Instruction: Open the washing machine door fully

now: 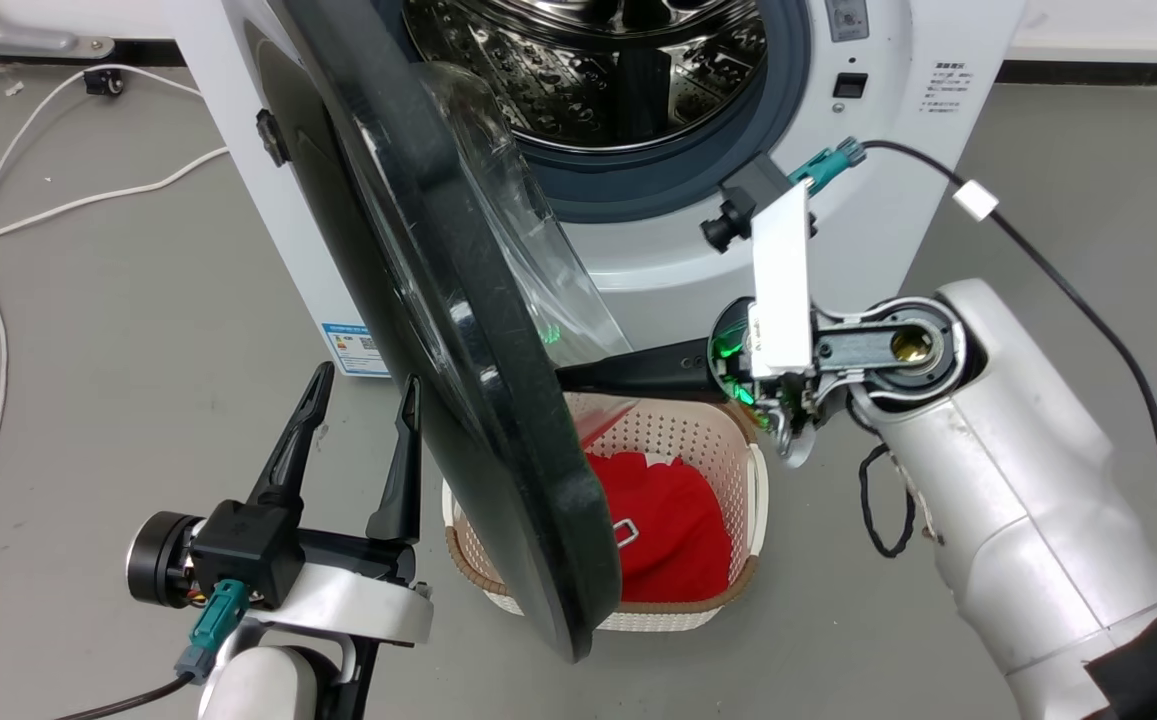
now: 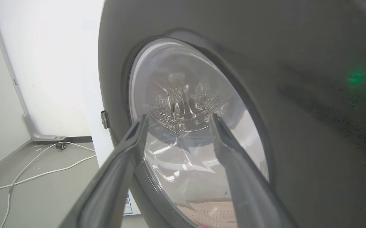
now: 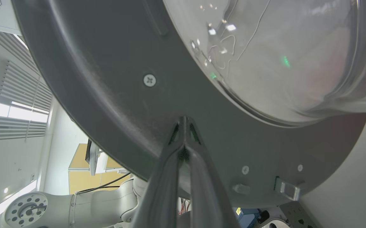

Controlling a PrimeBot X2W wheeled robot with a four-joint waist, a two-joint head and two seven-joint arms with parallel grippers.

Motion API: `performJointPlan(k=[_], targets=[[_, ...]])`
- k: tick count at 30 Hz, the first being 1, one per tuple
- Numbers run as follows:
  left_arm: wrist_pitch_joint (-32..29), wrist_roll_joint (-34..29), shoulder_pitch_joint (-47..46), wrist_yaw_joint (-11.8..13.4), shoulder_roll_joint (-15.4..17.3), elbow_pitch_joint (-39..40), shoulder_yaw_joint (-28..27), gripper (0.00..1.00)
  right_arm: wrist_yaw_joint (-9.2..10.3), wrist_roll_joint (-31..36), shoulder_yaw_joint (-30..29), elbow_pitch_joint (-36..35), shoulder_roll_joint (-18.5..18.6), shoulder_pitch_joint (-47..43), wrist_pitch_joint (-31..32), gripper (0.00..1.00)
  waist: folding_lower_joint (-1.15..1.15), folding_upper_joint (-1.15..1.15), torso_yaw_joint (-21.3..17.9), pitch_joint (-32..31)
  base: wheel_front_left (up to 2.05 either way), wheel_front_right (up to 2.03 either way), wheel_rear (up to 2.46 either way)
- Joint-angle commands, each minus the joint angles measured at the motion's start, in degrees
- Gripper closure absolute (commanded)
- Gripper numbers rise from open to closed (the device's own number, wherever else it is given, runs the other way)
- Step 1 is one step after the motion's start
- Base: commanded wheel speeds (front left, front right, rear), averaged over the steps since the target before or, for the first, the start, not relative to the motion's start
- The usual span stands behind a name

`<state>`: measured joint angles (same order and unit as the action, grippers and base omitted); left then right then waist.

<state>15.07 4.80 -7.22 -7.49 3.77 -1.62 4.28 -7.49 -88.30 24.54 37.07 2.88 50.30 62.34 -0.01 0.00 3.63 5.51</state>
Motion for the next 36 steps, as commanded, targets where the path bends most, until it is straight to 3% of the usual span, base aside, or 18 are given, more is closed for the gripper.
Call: performJointPlan(k=[1, 5, 9, 17, 18, 19, 20, 21, 25, 31, 36], targets=[[0.1, 0.1, 0.4, 0.0, -0.1, 0.0, -0.1, 0.0, 0.0, -1.0, 0.7, -0.4, 0.0, -1.1, -0.9, 1.0, 0.01, 0.0, 0.2, 0.0, 0.0, 0.0, 0.0], [0.1, 0.0, 0.8, 0.0, -0.3, 0.1, -0.5, 0.0, 0.0, -2.0, 1.4, -1.8, -0.1, -2.1, -6.4, 1.0, 0.01, 0.0, 0.3, -0.1, 0.0, 0.0, 0.0], [0.1, -0.1, 1.1, 0.0, -0.5, 0.1, -1.0, 0.0, 0.0, 0.1, -2.1, -4.5, 0.2, -4.9, -17.9, 1.0, 0.01, 0.0, -0.2, -0.4, 0.0, 0.0, 0.0], [0.1, 0.0, 2.2, 0.3, -0.7, -0.2, -2.5, 0.0, 0.0, 6.9, -9.5, -10.5, 4.1, -16.7, -40.9, 1.0, 0.01, 0.0, -1.8, -1.6, 0.0, 0.0, 0.0], [0.1, 0.0, 2.4, 0.3, -0.7, -0.1, -2.7, 0.0, 0.0, 7.2, -10.4, -11.5, 4.0, -18.6, -43.1, 0.72, 0.01, 0.0, -2.1, -1.7, 0.0, 0.0, 0.0], [0.1, 0.0, 2.6, 0.4, -0.7, -0.2, -2.9, 0.0, 0.0, 8.0, -11.3, -12.8, 4.3, -20.4, -45.7, 0.51, 0.01, 0.0, -2.3, -1.9, 0.0, 0.0, 0.0], [0.1, 0.0, 2.6, 0.4, -0.7, -0.2, -2.9, 0.0, 0.0, 8.0, -11.3, -12.8, 4.3, -20.4, -45.7, 0.51, 0.01, 0.0, -2.3, -1.9, 0.0, 0.0, 0.0], [0.1, -0.1, 2.7, 0.4, -0.7, -0.1, -3.1, 0.0, 0.0, 8.9, -12.2, -13.9, 4.6, -22.1, -48.4, 0.02, 0.01, 0.0, -2.4, -1.9, 0.0, 0.0, 0.0], [0.1, -0.2, 3.6, 0.4, -0.8, -0.2, -3.7, 0.0, 0.0, 14.8, -14.8, -17.3, 5.7, -29.5, -58.9, 0.0, 0.01, 0.0, -2.9, -2.5, 0.0, 0.0, 0.0], [0.1, -0.4, 3.8, 0.4, -0.8, -0.3, -4.5, 0.0, 0.01, 23.2, -19.7, -21.3, 4.0, -37.9, -71.5, 0.0, 0.01, 0.0, -3.4, -3.0, 0.0, 0.0, 0.0], [0.1, -0.5, 3.7, 0.4, -0.9, -0.2, -5.4, 0.0, 0.0, 36.6, -24.7, -25.6, 2.2, -41.9, -76.4, 0.0, 0.01, 0.0, -4.0, -3.2, 0.0, 0.0, 0.0]])
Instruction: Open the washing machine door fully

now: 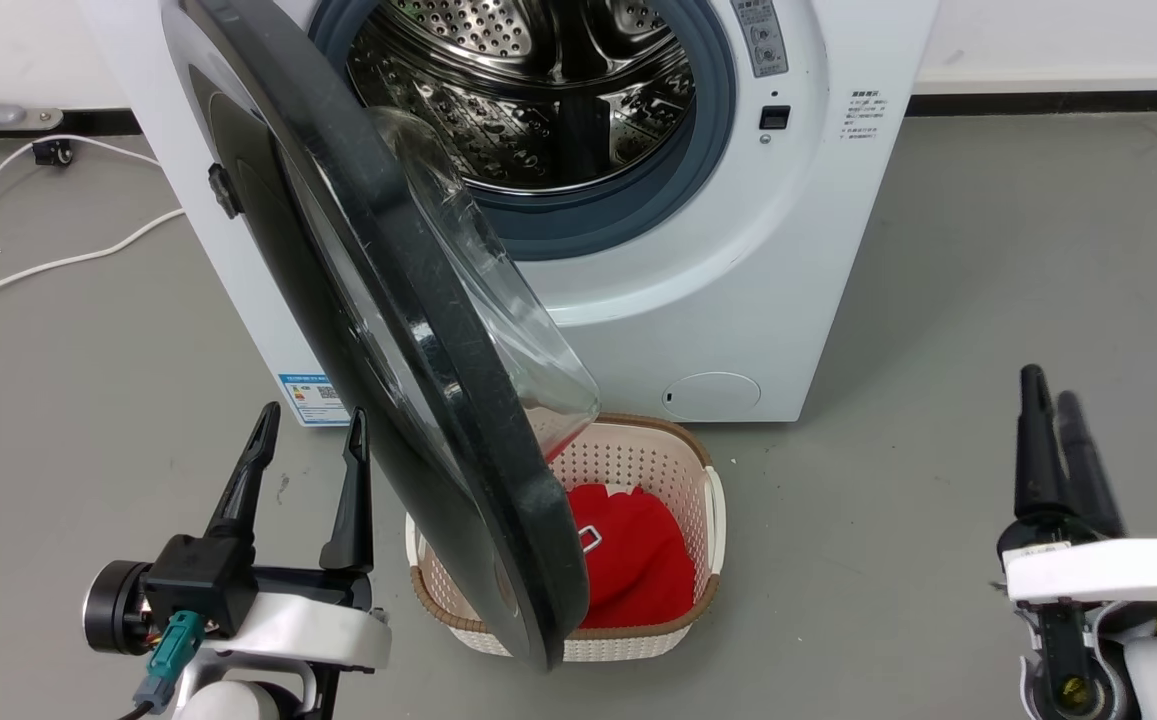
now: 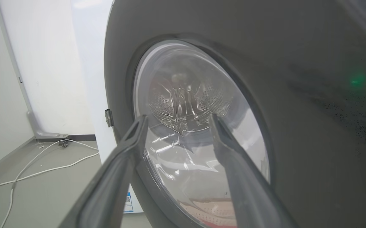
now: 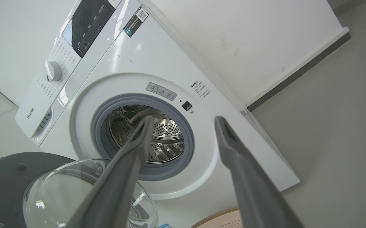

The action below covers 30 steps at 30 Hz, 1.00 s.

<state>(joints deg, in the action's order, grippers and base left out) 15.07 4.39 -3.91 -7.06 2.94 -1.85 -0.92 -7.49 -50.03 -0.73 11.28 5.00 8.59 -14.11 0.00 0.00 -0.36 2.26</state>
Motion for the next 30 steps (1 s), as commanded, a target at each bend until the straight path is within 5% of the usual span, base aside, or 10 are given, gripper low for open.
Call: performJointPlan(k=[1, 9, 13, 30], targets=[[0.1, -0.1, 0.3, 0.0, 0.0, 0.1, -0.2, 0.0, 0.0, 2.5, -0.7, -1.0, -0.2, -0.8, -0.3, 0.0, 0.0, 0.0, -0.1, 0.0, 0.0, 0.0, 0.0], [0.1, 0.0, -0.1, 0.2, 0.0, 0.2, -0.4, 0.0, 0.01, 33.6, -5.9, -13.5, -2.2, -4.7, -1.0, 0.0, 0.0, 0.0, 0.2, -0.2, 0.0, 0.0, 0.0], [0.1, -0.4, -0.3, 0.2, 0.0, 0.4, -0.3, 0.0, 0.01, 43.0, -4.6, -18.0, -2.2, -7.5, -0.6, 0.0, 0.0, 0.0, 0.3, -0.1, 0.0, 0.0, 0.0], [0.1, -1.2, -0.4, -0.2, 0.0, 0.4, 0.2, 0.0, 0.02, 43.7, -3.6, -12.5, -2.2, -8.6, -0.9, 0.0, 0.0, 0.0, 0.5, -0.1, 0.0, 0.0, 0.0]])
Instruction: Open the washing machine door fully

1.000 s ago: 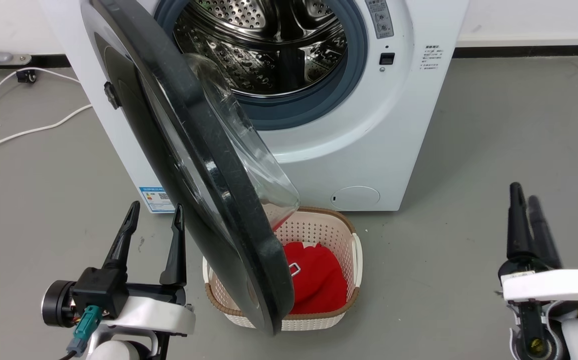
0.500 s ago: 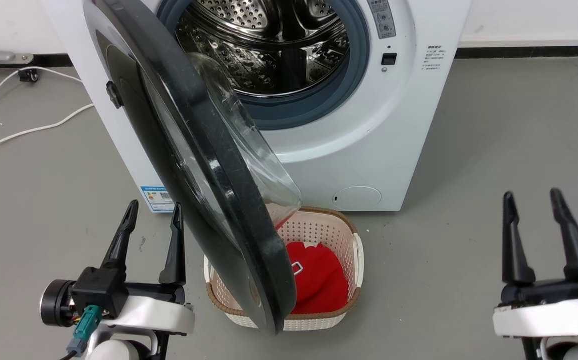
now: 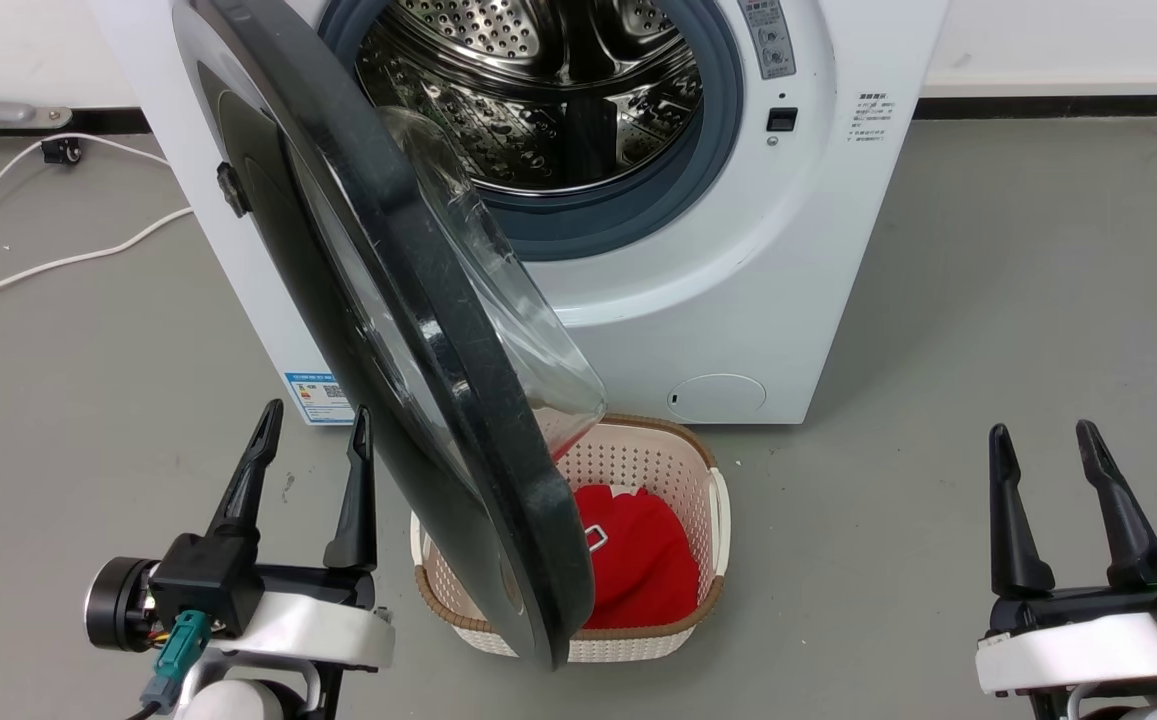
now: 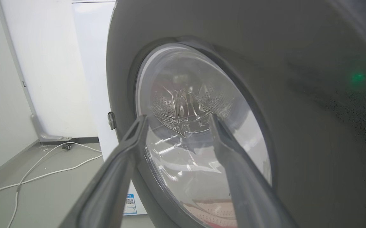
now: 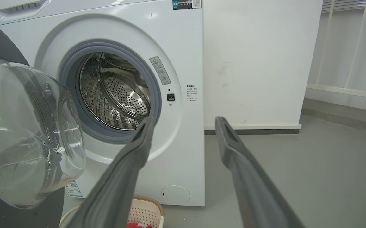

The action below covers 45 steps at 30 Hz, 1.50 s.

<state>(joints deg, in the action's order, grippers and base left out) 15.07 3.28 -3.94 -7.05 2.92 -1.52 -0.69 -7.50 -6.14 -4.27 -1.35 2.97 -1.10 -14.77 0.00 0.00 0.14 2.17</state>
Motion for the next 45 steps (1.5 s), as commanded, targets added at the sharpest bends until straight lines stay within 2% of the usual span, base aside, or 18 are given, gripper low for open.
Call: performJointPlan(k=[1, 2, 11, 19, 24, 28, 31, 32, 33, 37, 45], targets=[[0.1, 0.1, -0.3, -0.2, 0.0, 0.4, 0.1, 0.55, 0.02, -0.4, -0.1, 0.3, -0.2, 1.1, -0.3, 0.0, 0.0, 0.0, 0.0, 0.0, 0.0, 0.0, 0.0], [0.1, 0.4, -0.2, -0.3, 0.0, 0.7, 0.2, 1.0, 0.02, -0.4, -0.1, 0.3, -0.2, 1.2, -0.3, 0.0, 0.0, 0.0, 0.0, 0.0, 0.0, 0.0, 0.0], [0.1, 1.0, -1.4, -0.2, 0.0, 5.4, -0.9, 1.0, 0.03, -1.1, 0.0, 1.0, -0.2, 1.3, -0.4, 0.0, 0.0, 0.0, 0.1, 0.2, 0.0, 0.0, 0.0], [0.1, 2.7, -4.6, 0.7, 0.0, 19.9, -2.3, 1.0, 0.03, -1.6, 0.1, 1.5, -0.2, 1.5, -0.4, 0.0, 0.0, 0.0, 0.3, 0.3, 0.0, 0.0, 0.0], [0.1, 3.0, -6.9, 0.1, 0.0, 30.4, 2.0, 1.0, 0.03, -2.0, 0.4, 1.8, -0.2, 1.8, -0.4, 0.0, 0.0, 0.0, 0.3, 0.5, 0.0, 0.0, 0.0], [0.1, 2.7, -6.5, -0.3, 0.0, 34.5, 9.7, 1.0, 0.03, -2.2, 0.5, 2.0, -0.2, 2.0, -0.4, 0.0, 0.0, 0.0, 0.3, 0.5, 0.0, 0.0, 0.0], [0.1, 3.3, -4.7, -0.4, 1.2, 33.7, 16.3, 1.0, 0.02, -2.4, 0.5, 2.2, -0.2, 1.9, -0.4, 0.0, 0.0, 0.0, 0.3, 0.3, 0.0, 0.0, 0.0], [0.1, 3.3, -4.7, -0.4, 1.2, 33.7, 16.3, 1.0, 0.02, -2.4, 0.5, 2.2, -0.2, 1.9, -0.4, 0.0, 0.0, 0.0, 0.3, 0.3, 0.0, 0.0, 0.0], [0.1, 3.7, -4.2, -0.4, 1.8, 33.1, 18.7, 1.0, 0.02, -2.4, 0.5, 2.2, -0.2, 1.9, -0.4, 0.0, 0.0, 0.0, 0.3, 0.2, 0.0, 0.0, 0.0], [0.1, 5.8, -0.6, -0.4, 4.4, 28.3, 27.1, 1.0, 0.02, -2.6, 0.4, 2.3, -0.2, 1.3, -0.4, 0.0, 0.0, 0.0, 0.6, 0.0, 0.0, 0.0, 0.0], [-2.5, 9.4, 4.2, -0.4, 7.9, 15.8, 34.8, 1.0, 0.02, -3.3, 0.7, 2.9, -0.2, 0.8, -0.4, 0.0, 0.0, 0.0, 1.4, -0.1, 0.0, 0.0, 0.0]])
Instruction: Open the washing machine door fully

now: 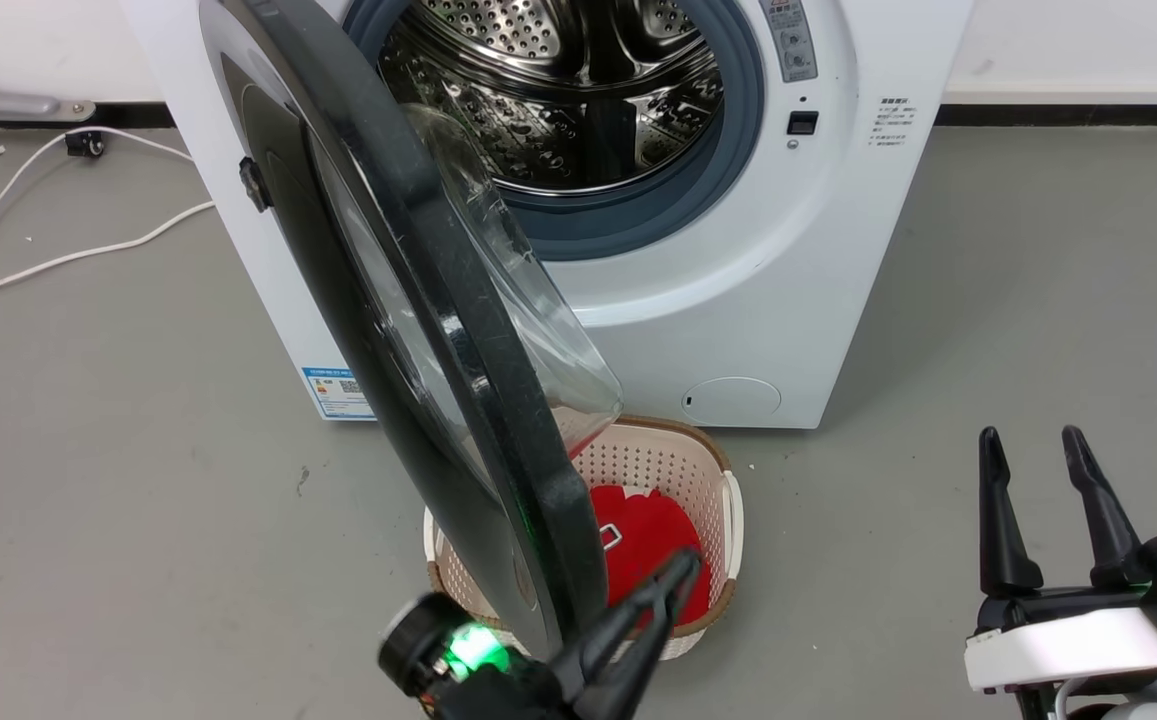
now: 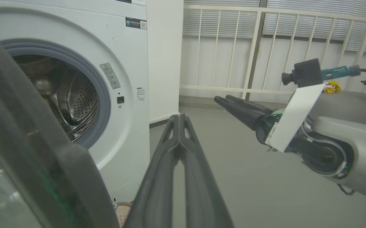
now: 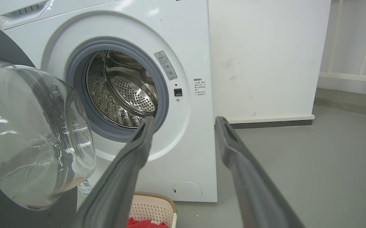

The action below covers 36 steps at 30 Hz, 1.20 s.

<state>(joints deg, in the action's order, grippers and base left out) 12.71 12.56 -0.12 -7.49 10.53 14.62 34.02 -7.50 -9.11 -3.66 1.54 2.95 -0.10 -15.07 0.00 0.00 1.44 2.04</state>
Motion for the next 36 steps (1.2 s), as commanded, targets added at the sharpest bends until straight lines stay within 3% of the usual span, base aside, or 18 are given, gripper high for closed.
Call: performJointPlan(k=[1, 7, 16, 27, 36], targets=[[-0.4, 0.1, 0.5, 0.0, 0.6, -1.8, 0.8, 1.0, 0.02, -0.5, 0.3, 0.1, -0.1, -0.1, -0.1, 0.0, 0.0, 0.0, 0.1, 0.2, 0.0, 0.0, 0.0], [0.0, -0.3, -1.3, 0.6, -0.3, -9.9, 1.7, 1.0, 0.02, -0.9, 1.0, 0.5, -0.1, 0.6, -0.1, 0.0, 0.0, 0.0, 0.0, 0.8, 0.0, 0.0, 0.0], [2.2, -0.7, -4.8, 4.5, -3.3, -17.2, -2.2, 1.0, 0.03, -1.1, 1.5, 1.4, -0.1, 0.9, -0.1, 0.0, 0.0, 0.0, -1.0, 1.1, 0.0, 0.0, 0.0], [2.5, -1.4, -3.6, 6.4, -3.2, -16.6, -6.0, 1.0, 0.02, -1.8, 1.2, 1.8, -0.1, 0.8, -0.1, 0.0, 0.0, 0.0, -0.4, 1.4, 0.0, 0.0, 0.0], [2.5, -1.5, 3.5, 7.9, -2.7, -10.8, -8.5, 1.0, 0.02, -2.3, 0.7, 2.3, -0.1, -0.2, -0.1, 0.0, 0.0, 0.0, 4.9, 0.9, 0.0, 0.0, 0.0]])
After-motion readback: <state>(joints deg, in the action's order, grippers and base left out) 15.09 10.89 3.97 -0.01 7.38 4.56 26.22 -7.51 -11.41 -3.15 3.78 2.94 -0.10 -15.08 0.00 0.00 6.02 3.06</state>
